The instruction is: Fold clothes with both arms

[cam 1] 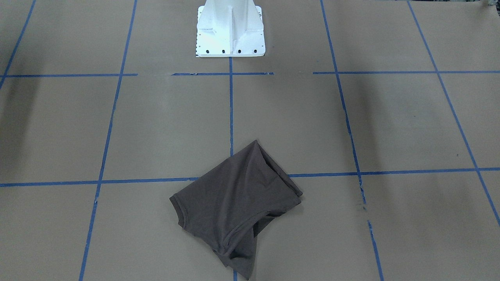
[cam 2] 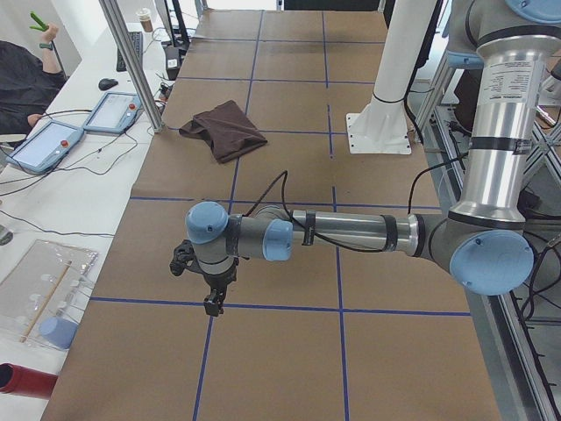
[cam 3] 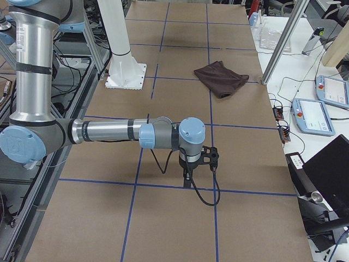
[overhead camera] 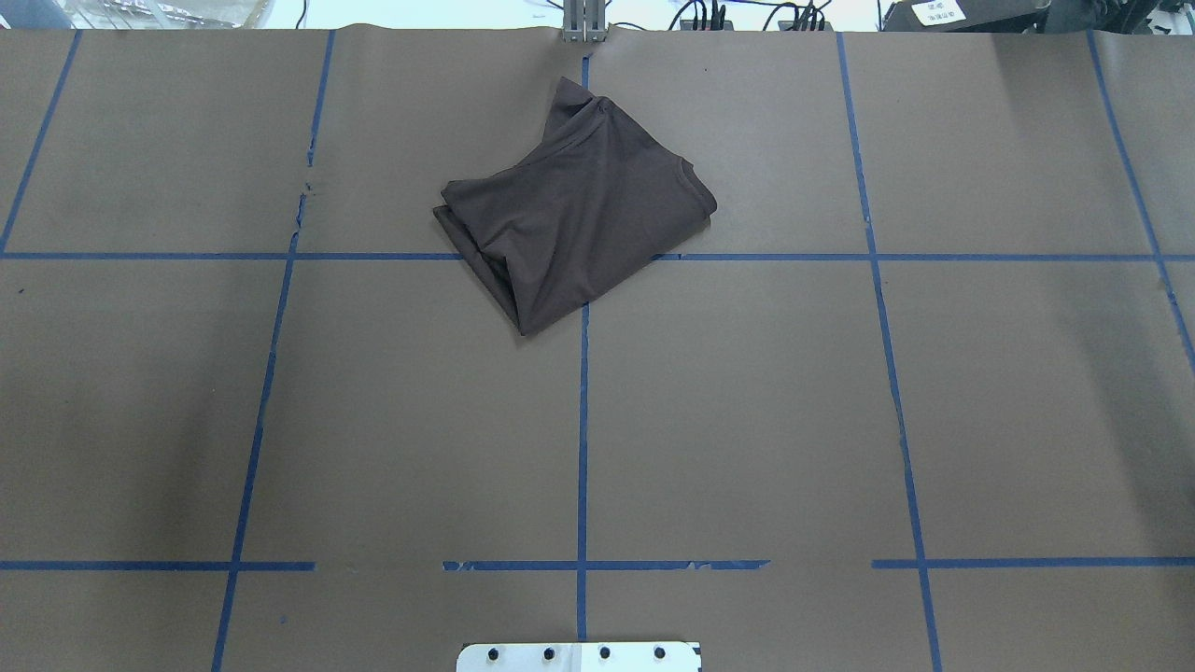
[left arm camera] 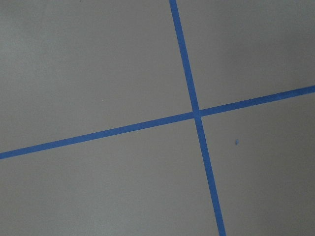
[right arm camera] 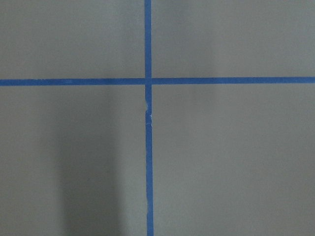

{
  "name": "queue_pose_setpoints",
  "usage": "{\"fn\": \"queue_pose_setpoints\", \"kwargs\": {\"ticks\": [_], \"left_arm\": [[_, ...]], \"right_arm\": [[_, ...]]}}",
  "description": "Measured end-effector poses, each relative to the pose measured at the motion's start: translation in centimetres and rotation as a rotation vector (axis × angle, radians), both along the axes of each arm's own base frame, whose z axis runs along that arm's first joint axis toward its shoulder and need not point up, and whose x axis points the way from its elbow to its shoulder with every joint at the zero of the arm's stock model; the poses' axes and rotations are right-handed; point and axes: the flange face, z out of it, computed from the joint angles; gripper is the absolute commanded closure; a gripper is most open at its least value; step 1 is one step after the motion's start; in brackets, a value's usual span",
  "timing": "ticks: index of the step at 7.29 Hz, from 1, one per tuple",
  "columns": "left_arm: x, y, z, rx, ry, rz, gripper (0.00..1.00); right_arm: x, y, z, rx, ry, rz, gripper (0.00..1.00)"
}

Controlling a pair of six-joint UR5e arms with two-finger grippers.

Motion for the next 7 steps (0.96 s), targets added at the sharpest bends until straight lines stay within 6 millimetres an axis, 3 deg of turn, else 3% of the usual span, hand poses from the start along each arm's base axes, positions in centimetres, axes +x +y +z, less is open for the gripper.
{"fn": "queue_pose_setpoints", "kwargs": {"ticks": [2, 7], "left_arm": [[0.00, 0.04, -0.15, -0.001, 0.001, 0.000, 0.00], [0.11, 0.10, 0.42, -0.015, 0.002, -0.001, 0.00]], "right_arm": [[-0.42, 1.53, -0.44, -0.025, -0.059, -0.005, 0.00], [-0.61, 1.36, -1.02, -0.016, -0.083, -0.006, 0.00]]}}
